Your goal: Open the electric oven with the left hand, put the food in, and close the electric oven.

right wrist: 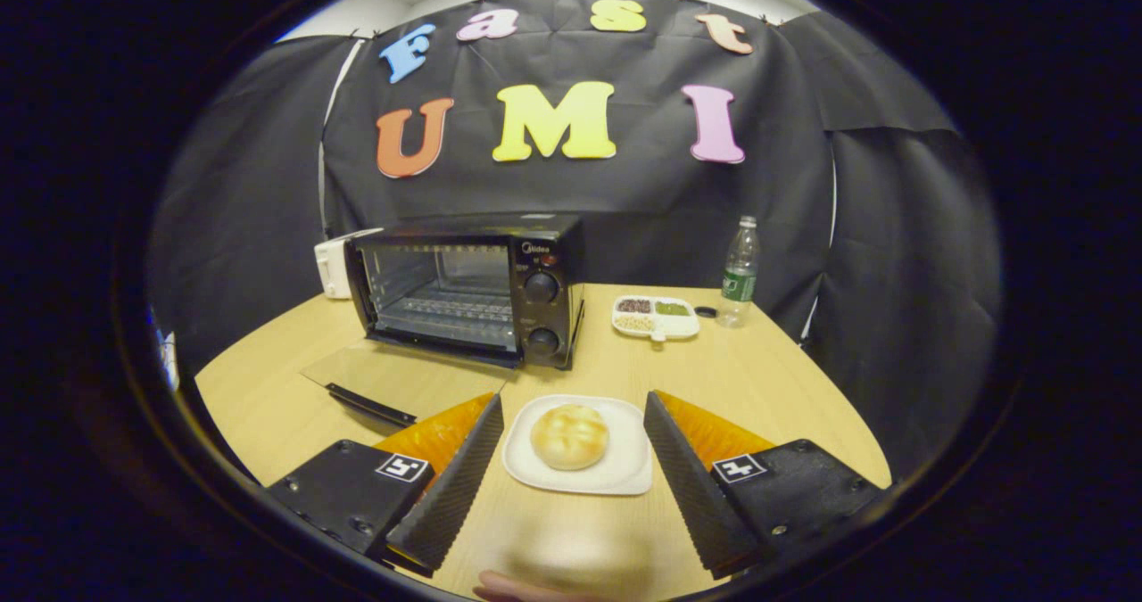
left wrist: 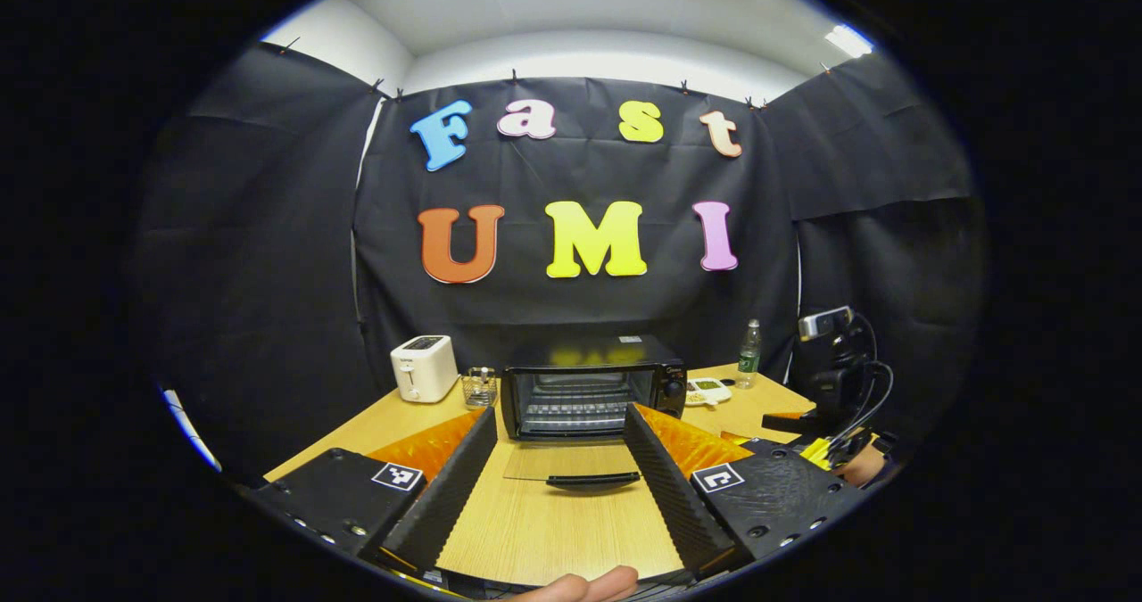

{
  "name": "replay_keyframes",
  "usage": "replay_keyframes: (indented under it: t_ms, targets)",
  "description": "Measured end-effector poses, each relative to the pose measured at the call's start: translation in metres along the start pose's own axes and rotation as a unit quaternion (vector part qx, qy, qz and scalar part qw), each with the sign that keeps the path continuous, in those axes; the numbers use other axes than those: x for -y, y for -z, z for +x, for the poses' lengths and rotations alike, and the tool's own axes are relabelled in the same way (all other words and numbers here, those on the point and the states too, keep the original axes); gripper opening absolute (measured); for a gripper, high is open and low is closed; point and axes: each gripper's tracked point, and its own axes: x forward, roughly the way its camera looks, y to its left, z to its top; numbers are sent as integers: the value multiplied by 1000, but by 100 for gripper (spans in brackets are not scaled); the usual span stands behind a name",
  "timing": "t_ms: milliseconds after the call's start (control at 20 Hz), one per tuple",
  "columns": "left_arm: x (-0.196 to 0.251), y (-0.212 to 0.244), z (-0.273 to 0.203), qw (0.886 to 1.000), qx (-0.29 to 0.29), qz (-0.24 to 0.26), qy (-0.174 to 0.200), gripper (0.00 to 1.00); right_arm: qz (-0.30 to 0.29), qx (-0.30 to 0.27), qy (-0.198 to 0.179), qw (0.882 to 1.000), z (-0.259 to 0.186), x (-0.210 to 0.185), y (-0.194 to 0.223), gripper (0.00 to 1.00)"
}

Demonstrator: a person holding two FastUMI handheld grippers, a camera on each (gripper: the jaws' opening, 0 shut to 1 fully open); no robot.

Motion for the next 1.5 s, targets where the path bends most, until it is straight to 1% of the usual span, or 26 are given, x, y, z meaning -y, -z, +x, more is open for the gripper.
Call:
replay_keyframes:
  t_ms: [50, 100, 150, 200, 250, 350, 450, 600, 650, 750, 900, 1050, 1250, 1350, 1450, 1500]
  targets:
    - [-2, -4, -5, 1000, 8, -5, 1, 94, 4, -12, 2, 1000, 12, 0, 7, 100]
    - [-1, -9, -9, 1000, 19, -7, 7, 94, 9, -23, 13, 1000, 23, 3, 17, 100]
    - [-2, -12, -10, 1000, 26, -10, 9, 93, 5, -35, 34, 999, 34, 11, 25, 100]
    - [-7, -11, -11, 1000, 27, -12, 6, 94, 3, -41, 42, 998, 38, 13, 29, 100]
    - [-12, -10, -13, 1000, 26, -14, 3, 94, 7, -44, 41, 998, 43, 11, 33, 100]
    - [-17, -11, -11, 999, 27, -22, -5, 94, 21, -48, 20, 998, 51, 1, 37, 100]
    - [-17, -16, -8, 999, 28, -27, -2, 94, 26, -70, 7, 997, 59, -5, 48, 100]
    - [-18, -29, -4, 999, 37, -30, 7, 94, 40, -97, 6, 994, 70, -8, 58, 100]
    - [-17, -32, -2, 999, 42, -32, 13, 93, 42, -107, 11, 993, 75, -7, 63, 99]
    - [-18, -31, 5, 998, 41, -48, 23, 93, 52, -118, 13, 991, 82, -10, 69, 97]
    - [-21, -29, 17, 997, 33, -59, 28, 94, 69, -115, 13, 991, 81, -11, 69, 93]
    - [-29, -32, 27, 998, 34, -43, 22, 94, 103, -115, 4, 988, 77, -11, 67, 87]
    - [-29, -31, 30, 998, 37, -40, 32, 94, 134, -96, -1, 986, 69, -12, 56, 84]
    - [-32, -33, 29, 998, 39, -31, 30, 94, 166, -80, -22, 983, 66, -23, 44, 84]
    - [-35, -33, 29, 999, 39, -22, 22, 94, 212, -58, -61, 974, 63, -42, 28, 84]
    - [-34, -34, 29, 999, 40, -18, 20, 94, 230, -52, -70, 969, 63, -48, 22, 84]
